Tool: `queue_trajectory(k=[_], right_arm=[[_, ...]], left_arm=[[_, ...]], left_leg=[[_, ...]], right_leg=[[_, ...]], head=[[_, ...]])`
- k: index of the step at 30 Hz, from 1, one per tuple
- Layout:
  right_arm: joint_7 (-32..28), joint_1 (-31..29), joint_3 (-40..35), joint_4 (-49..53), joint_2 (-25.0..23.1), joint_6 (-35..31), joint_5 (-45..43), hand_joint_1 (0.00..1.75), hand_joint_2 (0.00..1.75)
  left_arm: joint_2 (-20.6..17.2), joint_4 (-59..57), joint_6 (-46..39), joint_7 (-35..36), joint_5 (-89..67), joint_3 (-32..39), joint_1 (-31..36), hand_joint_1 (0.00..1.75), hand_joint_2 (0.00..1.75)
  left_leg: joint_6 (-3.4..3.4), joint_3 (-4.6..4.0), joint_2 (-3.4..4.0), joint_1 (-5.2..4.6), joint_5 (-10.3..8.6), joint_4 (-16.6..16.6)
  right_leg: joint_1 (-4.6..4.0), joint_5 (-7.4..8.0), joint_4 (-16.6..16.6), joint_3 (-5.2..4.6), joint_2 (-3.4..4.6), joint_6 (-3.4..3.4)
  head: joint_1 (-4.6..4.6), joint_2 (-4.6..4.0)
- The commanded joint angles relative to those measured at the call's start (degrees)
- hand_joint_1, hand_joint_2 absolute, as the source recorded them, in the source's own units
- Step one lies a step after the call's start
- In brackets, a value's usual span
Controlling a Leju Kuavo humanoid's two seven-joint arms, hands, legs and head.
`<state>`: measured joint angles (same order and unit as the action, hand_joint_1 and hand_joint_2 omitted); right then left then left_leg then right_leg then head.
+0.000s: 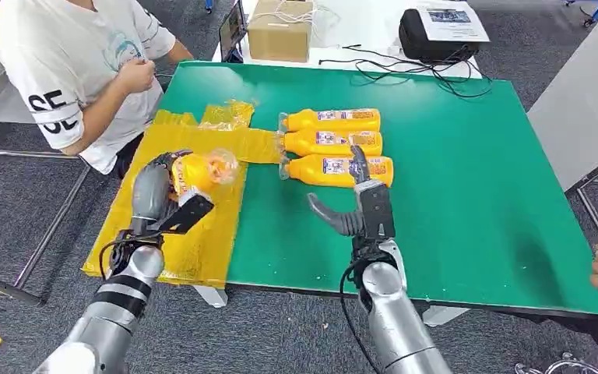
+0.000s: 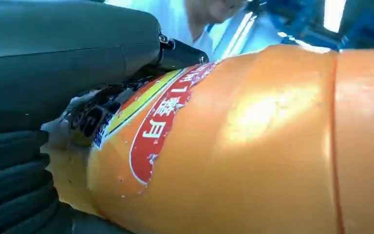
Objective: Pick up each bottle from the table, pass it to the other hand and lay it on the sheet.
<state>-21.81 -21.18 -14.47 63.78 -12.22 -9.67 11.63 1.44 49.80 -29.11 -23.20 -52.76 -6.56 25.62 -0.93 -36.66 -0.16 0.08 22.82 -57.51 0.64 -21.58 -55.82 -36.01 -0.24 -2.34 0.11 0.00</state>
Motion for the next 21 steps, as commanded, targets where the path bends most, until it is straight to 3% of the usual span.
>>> queue_trajectory(k=[1, 4, 11, 21], right_arm=[[-0.28, -4.17, 2.22, -4.03, 1.82, 1.67, -1.73, 0.00, 1.75], [-0.21, -4.87, 1.45, -4.42, 2.15, 2.31, -2.12, 0.00, 1.75], [-0.22, -6.09, 0.80, -5.72, 2.41, 2.99, -2.30, 0.00, 1.75], [0.25, -6.89, -0.64, -5.91, 3.30, 4.77, -1.25, 0.00, 1.75]], left_arm=[[-6.52, -13.78, -1.77, 1.03, -7.39, -2.15, 4.64, 1.75, 1.75], [-8.81, -16.62, -2.33, 6.17, -18.82, -7.04, 5.62, 1.75, 1.75], [-10.71, -22.34, 0.50, 5.33, -23.01, -10.09, 7.87, 1.75, 1.75], [-14.37, -30.81, 14.88, 6.19, -32.21, -20.63, 15.81, 1.75, 1.75]], left_leg=[[0.07, 0.42, 0.13, 0.05, 0.19, 0.00], [0.04, 0.14, 0.00, 0.03, 0.06, 0.00], [0.06, 0.23, 0.08, 0.05, 0.10, -0.01], [0.07, 0.28, 0.05, 0.07, 0.14, -0.06]], right_leg=[[-0.05, -0.15, -0.01, 0.36, 0.12, 0.10], [-0.03, -0.07, 0.01, 0.12, -0.02, 0.05], [-0.05, -0.08, -0.01, 0.20, 0.08, 0.08], [-0.06, -0.12, -0.08, 0.28, 0.07, 0.09]], head=[[-0.02, 0.00], [-0.02, 0.00], [-0.02, 0.00], [0.00, 0.00]])
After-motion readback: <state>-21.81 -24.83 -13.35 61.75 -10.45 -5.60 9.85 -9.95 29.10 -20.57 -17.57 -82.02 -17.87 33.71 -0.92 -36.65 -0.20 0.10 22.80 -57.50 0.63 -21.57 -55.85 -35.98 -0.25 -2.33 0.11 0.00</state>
